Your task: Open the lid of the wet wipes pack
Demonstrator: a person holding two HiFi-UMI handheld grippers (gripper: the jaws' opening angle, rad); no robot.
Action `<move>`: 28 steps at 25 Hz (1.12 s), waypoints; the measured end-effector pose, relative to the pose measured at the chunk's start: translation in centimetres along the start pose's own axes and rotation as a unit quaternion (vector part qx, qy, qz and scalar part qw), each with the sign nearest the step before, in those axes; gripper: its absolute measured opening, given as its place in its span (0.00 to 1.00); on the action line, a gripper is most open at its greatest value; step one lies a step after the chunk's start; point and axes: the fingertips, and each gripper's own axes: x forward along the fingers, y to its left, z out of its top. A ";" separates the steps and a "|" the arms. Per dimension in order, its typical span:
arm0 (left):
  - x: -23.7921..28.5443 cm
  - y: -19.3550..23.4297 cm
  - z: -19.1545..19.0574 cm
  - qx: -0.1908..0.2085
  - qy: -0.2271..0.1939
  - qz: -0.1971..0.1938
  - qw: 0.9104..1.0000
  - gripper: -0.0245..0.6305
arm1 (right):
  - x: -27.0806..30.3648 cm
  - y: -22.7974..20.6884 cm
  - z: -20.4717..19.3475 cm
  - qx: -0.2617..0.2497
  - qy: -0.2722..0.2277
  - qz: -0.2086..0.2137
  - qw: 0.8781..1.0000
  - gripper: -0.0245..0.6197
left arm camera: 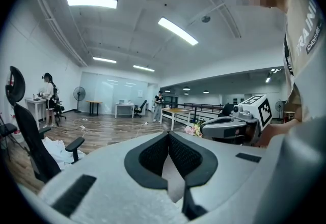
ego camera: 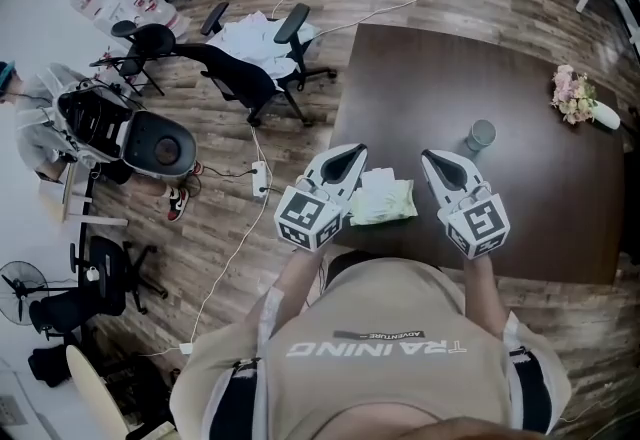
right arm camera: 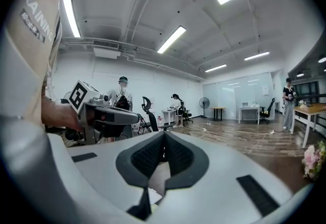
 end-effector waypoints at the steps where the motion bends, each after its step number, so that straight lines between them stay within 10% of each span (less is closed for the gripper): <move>1: 0.0 -0.1 0.0 0.000 -0.001 -0.001 1.000 0.05 | 0.0 0.0 -0.1 -0.001 0.001 0.001 1.000 0.06; 28: 1.4 -2.2 -0.6 -0.003 0.014 -0.025 1.000 0.05 | -1.0 -0.5 -1.4 -0.002 0.005 0.008 1.000 0.06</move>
